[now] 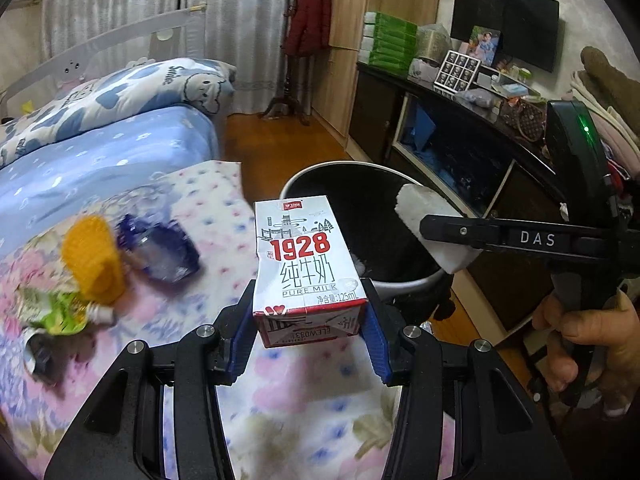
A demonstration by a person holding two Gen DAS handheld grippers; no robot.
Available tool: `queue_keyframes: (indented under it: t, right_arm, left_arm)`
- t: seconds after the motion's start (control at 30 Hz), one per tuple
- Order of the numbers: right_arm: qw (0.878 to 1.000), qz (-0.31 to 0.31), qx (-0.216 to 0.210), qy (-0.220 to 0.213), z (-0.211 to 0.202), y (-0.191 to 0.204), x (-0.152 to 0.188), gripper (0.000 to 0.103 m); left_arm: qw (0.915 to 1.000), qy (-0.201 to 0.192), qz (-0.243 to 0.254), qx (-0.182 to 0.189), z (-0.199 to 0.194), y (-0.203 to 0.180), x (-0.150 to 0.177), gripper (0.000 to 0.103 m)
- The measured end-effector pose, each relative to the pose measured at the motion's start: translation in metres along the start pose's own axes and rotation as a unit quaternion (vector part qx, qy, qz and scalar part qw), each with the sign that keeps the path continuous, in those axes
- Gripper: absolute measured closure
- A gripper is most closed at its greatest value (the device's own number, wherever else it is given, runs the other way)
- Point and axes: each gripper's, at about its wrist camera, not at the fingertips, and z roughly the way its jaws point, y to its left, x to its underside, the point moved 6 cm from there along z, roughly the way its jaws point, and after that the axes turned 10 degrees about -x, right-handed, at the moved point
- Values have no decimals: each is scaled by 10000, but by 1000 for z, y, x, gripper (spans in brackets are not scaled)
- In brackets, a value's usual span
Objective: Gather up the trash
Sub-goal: 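Carry carton and sponge over the bin and release both inside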
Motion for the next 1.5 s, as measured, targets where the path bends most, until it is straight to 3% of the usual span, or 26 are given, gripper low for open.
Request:
queue_keyframes:
  t: [0.47,1.0,1.13,1.2,1.43,1.5]
  right_arm:
    - [9994,261,-20,218,13,-33,-18,56]
    - [9983,504,-73,284,19,-53,-32,50]
    - [9979,584,-33,276,17,-55,-33,45]
    - [9979,607,-53,219,14,-55,-33,34]
    - [9984,560,-9,54,5,-42,-29,32]
    - [9988,495,-39,-48,2,-32,-24,24]
  left_arm:
    - [9996,206,99,176,39,-26,-29,57]
    - [9981,490,243,279,60,-43,-33,55]
    - [9987,416,136,242,52,-39,-31,33]
    - [9991,363,79,222,47,-35,-29,31]
    - [9987,300,-398,50,24,-4,-9,28]
    - [9981,298,-541,-68,17,9,2,27]
